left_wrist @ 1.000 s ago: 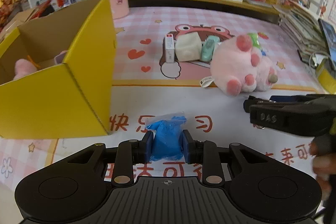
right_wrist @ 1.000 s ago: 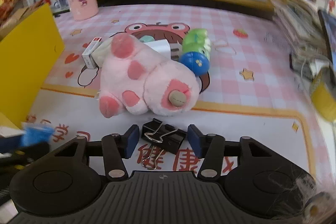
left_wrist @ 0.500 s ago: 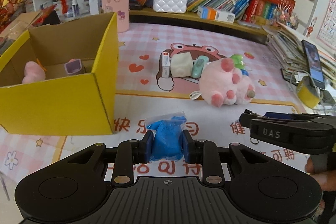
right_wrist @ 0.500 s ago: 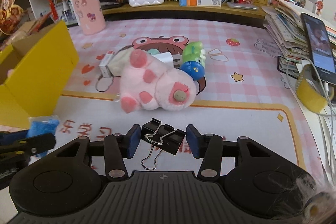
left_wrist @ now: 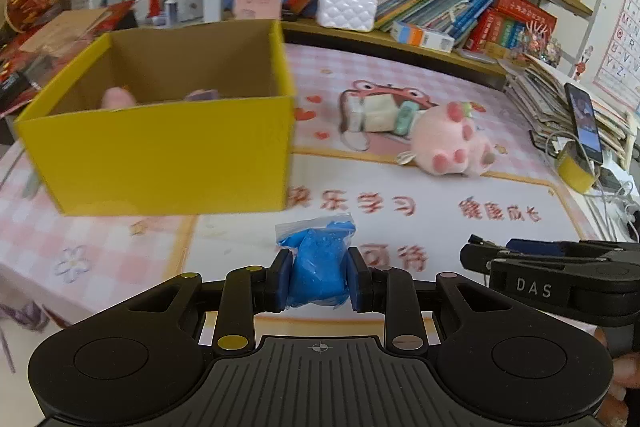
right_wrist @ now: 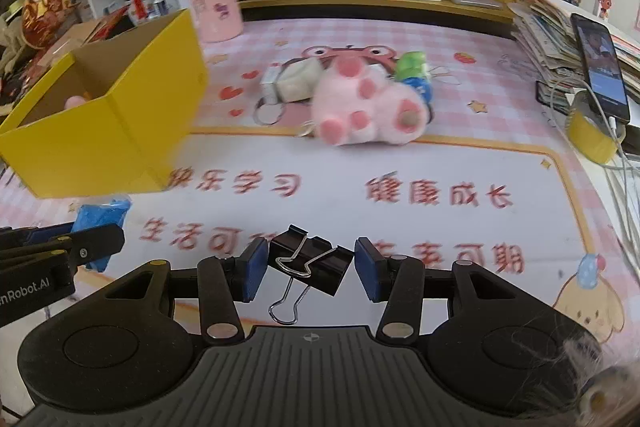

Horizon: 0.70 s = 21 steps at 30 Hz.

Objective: Organize objects
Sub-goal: 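Carry the blue bag and binder clip into the yellow box and release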

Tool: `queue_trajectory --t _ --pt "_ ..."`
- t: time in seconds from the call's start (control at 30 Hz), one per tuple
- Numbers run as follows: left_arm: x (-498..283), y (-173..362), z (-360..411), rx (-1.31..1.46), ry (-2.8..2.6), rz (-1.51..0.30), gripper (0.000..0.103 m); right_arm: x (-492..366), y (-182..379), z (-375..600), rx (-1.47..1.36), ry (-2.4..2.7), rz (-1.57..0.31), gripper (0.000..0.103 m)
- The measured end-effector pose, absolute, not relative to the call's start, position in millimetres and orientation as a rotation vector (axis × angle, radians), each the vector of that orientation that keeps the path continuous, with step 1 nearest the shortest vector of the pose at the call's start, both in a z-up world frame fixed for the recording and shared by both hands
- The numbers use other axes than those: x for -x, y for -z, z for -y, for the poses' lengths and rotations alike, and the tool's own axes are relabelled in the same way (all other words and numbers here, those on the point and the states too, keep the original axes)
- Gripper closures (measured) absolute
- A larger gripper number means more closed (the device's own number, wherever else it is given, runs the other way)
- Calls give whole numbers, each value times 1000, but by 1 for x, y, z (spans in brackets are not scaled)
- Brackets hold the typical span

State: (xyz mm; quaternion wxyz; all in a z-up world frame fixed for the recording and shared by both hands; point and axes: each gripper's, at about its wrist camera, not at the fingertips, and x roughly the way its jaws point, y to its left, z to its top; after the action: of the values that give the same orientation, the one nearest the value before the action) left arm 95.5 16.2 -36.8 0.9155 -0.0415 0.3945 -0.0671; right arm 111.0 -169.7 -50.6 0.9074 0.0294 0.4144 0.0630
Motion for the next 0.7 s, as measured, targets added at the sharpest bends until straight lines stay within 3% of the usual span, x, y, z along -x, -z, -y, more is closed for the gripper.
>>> queue_trajectory --t 0.7 --pt "-20 30 -146 79 68 -786 77 -47 39 23 6 -242 -810 58"
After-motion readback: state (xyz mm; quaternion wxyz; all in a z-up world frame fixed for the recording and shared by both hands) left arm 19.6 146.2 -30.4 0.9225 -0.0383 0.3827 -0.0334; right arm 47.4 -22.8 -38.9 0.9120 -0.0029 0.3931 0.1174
